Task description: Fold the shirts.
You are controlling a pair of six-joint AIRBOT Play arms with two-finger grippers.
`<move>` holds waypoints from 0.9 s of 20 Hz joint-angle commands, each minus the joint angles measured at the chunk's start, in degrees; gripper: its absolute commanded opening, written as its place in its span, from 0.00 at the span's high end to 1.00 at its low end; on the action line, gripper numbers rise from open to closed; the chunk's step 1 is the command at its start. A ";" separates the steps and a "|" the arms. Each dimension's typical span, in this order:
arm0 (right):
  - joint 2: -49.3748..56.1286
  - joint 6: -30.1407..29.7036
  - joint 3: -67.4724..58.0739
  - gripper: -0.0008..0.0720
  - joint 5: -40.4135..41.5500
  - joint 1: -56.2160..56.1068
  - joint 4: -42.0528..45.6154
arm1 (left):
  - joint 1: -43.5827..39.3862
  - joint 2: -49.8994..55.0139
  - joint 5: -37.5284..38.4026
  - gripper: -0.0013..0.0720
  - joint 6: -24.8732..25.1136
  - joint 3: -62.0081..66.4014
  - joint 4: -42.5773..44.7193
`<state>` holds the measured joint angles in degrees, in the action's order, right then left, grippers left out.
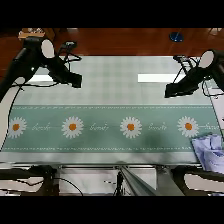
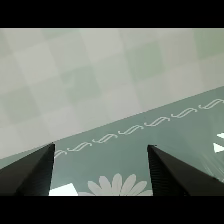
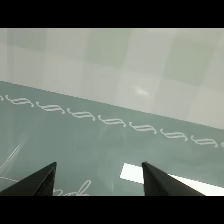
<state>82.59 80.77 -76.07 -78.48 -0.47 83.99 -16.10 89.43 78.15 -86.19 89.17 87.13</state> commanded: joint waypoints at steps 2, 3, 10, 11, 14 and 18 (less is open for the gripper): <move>0.04 0.00 -0.04 0.17 0.44 -0.07 -0.04 | 0.00 0.74 0.52 0.00 -0.04 -0.02 -0.59; 0.04 -0.02 -0.04 0.17 0.44 -0.07 -0.04 | 0.00 0.92 0.52 0.00 -0.04 -0.02 -0.59; 0.04 -0.02 -0.04 0.17 0.44 -0.07 0.07 | 0.00 1.16 0.52 0.00 -0.04 -0.02 -0.59; 0.04 -0.02 -0.04 0.17 0.44 -0.04 0.07 | 0.00 1.18 0.52 0.00 -0.04 -0.02 -0.59; 0.04 -0.02 -0.04 0.17 0.44 -0.07 0.07 | 0.00 1.18 0.52 0.00 -0.04 -0.02 -0.59; 0.04 -0.02 -0.04 0.17 0.44 -0.07 0.07 | 0.00 1.18 0.52 0.00 -0.04 -0.02 -0.59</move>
<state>82.59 80.73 -76.07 -78.02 -0.51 84.05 -16.10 90.59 78.70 -86.26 89.17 86.54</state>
